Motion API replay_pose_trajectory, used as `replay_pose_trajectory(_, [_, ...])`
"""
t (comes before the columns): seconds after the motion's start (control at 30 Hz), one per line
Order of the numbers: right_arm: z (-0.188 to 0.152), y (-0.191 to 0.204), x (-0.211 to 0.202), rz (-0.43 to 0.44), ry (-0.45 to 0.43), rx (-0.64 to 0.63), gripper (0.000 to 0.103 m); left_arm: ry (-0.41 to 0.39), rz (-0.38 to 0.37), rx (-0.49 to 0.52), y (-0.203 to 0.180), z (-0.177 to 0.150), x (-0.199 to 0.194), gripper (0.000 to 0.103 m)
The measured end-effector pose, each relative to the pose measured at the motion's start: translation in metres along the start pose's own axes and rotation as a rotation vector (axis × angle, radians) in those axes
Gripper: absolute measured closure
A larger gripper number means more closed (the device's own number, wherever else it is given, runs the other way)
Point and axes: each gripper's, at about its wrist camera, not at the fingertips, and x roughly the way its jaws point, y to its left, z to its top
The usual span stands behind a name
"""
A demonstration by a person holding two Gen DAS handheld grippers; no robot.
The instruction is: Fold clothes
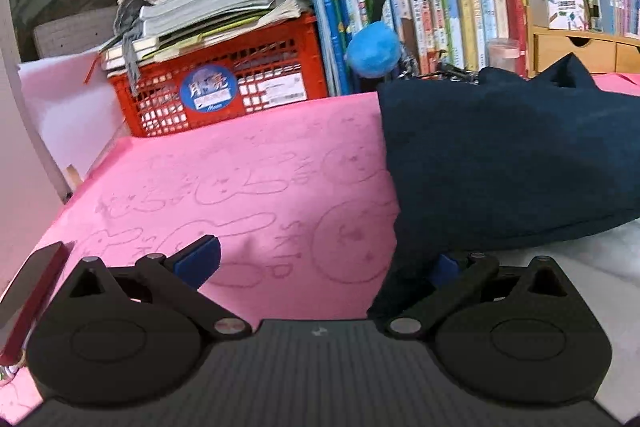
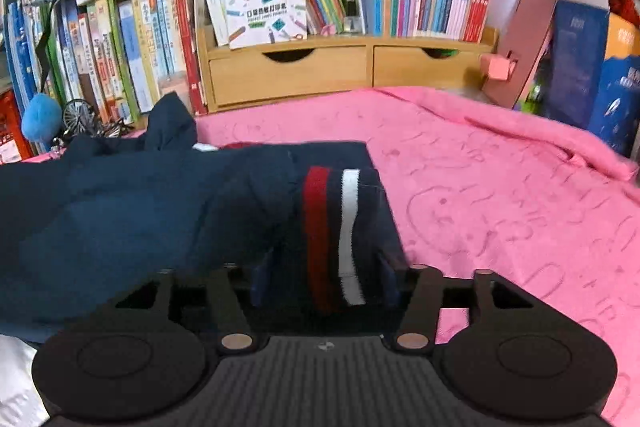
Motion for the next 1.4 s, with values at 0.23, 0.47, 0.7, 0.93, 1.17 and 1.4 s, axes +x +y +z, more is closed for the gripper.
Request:
replay_pose_trajectory(0.23, [0.004,-0.017,-0.016,0.023,-0.015,-0.001,0.002,0.016,-0.066,0.021,0.030,0.000,-0.022,0.000])
replay_pose_trajectory(0.47, [0.006,-0.056,-0.041,0.113,-0.042,0.082,0.000,-0.035,-0.039,-0.081,0.054,0.019,-0.042,0.000])
replay_pose_trajectory(0.7, [0.004,-0.040,-0.043,0.142,-0.110,0.148,0.050,-0.175,-0.232,-0.043,-0.008,0.045,-0.048,0.000])
replay_pose_trajectory(0.93, [-0.010,-0.009,-0.026,0.076,-0.049,0.033,0.053,-0.057,-0.129,0.104,-0.056,0.032,0.010,0.000])
replay_pose_trajectory(1.17, [0.013,0.000,0.026,0.084,0.013,0.005,0.035,0.079,-0.066,0.011,-0.029,0.025,0.032,0.000])
replay_pose_trajectory(1.4, [0.011,-0.017,-0.046,0.144,-0.182,0.021,0.000,-0.074,-0.161,-0.054,0.007,0.044,-0.025,0.000])
